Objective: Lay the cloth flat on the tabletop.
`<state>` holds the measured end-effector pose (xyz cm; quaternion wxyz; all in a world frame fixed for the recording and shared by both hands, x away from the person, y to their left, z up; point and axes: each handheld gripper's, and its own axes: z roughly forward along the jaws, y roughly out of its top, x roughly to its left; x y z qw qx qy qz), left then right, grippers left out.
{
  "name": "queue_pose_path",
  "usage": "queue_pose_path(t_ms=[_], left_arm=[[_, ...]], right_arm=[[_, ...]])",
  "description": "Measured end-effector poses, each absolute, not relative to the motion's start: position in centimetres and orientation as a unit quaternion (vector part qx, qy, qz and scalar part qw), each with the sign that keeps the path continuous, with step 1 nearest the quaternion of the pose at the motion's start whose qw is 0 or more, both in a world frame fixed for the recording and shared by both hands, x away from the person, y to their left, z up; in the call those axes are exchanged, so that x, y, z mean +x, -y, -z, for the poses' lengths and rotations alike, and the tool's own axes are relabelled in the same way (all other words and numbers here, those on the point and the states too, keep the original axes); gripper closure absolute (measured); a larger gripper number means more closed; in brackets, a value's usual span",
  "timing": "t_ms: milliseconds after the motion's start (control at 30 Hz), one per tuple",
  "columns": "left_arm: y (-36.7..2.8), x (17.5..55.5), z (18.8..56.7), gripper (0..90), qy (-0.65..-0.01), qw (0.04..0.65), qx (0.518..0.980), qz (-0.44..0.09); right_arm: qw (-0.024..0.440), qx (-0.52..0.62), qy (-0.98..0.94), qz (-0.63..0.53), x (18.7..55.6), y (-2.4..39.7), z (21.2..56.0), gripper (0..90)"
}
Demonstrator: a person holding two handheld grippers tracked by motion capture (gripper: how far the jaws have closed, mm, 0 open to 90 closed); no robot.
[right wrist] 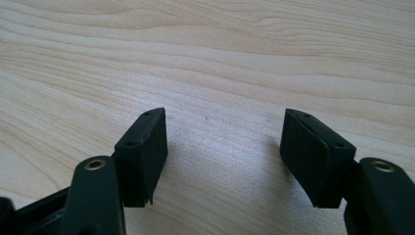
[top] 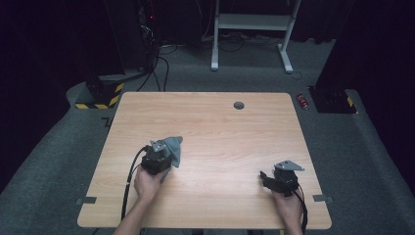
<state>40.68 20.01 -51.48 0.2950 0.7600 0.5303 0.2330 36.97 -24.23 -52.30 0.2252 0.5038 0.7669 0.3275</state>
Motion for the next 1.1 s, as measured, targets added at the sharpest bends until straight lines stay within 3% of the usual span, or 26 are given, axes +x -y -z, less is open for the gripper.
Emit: queue_pose_path(t_ms=[133, 233, 1100], left_arm=[[-20.0, 40.7, 51.4, 74.2, -0.526, 0.291, 0.764, -0.235], [-20.3, 41.0, 51.2, 78.2, -0.533, 0.294, 0.763, -0.22], [-19.5, 40.6, 47.8, 80.9, -0.492, 0.369, 0.767, -0.185]], right_arm=[[0.225, 0.504, -0.767, -0.328, 37.0, 24.2, 52.3, 34.2], [0.225, 0.504, -0.767, -0.328, 37.0, 24.2, 52.3, 34.2], [0.225, 0.504, -0.767, -0.327, 37.0, 24.2, 52.3, 34.2]])
